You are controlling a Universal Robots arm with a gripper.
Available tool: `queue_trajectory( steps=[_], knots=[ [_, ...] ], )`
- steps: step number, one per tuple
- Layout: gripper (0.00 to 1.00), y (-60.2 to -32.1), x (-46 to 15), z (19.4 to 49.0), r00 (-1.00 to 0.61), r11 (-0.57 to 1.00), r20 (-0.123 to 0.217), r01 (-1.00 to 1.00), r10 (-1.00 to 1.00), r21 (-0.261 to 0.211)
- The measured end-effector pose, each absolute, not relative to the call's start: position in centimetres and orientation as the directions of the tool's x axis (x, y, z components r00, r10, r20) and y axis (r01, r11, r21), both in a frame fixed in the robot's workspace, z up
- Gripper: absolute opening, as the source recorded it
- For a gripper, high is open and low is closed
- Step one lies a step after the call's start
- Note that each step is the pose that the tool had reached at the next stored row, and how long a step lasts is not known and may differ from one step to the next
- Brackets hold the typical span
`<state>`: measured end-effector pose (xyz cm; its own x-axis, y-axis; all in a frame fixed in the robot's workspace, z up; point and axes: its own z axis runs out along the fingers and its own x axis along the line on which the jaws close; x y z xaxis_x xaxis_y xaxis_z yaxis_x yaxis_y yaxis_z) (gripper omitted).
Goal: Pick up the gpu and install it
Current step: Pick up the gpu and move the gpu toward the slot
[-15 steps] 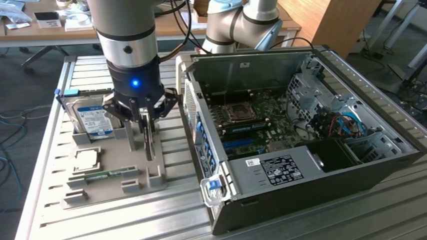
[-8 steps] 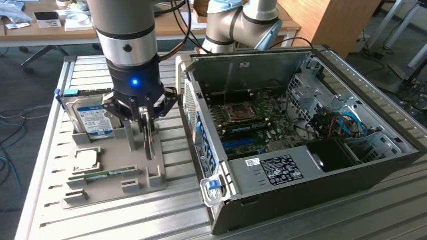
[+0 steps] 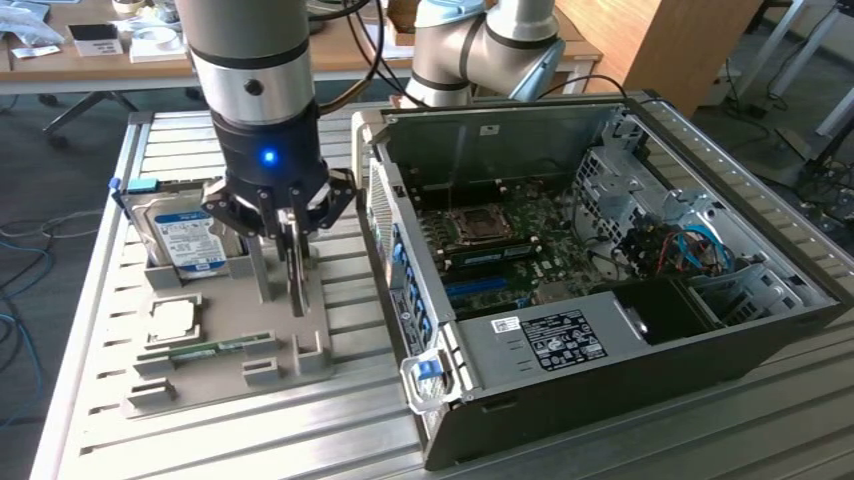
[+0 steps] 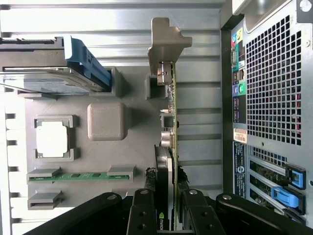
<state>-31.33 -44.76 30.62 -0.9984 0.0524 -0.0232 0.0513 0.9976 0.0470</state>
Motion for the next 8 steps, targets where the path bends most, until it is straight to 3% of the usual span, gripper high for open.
queue_trajectory(
  steps=[8],
  knots=[
    [0.27, -44.76, -31.33, 31.42, -0.998, 0.998, -0.023, 0.051, 0.052, 0.047]
  ],
)
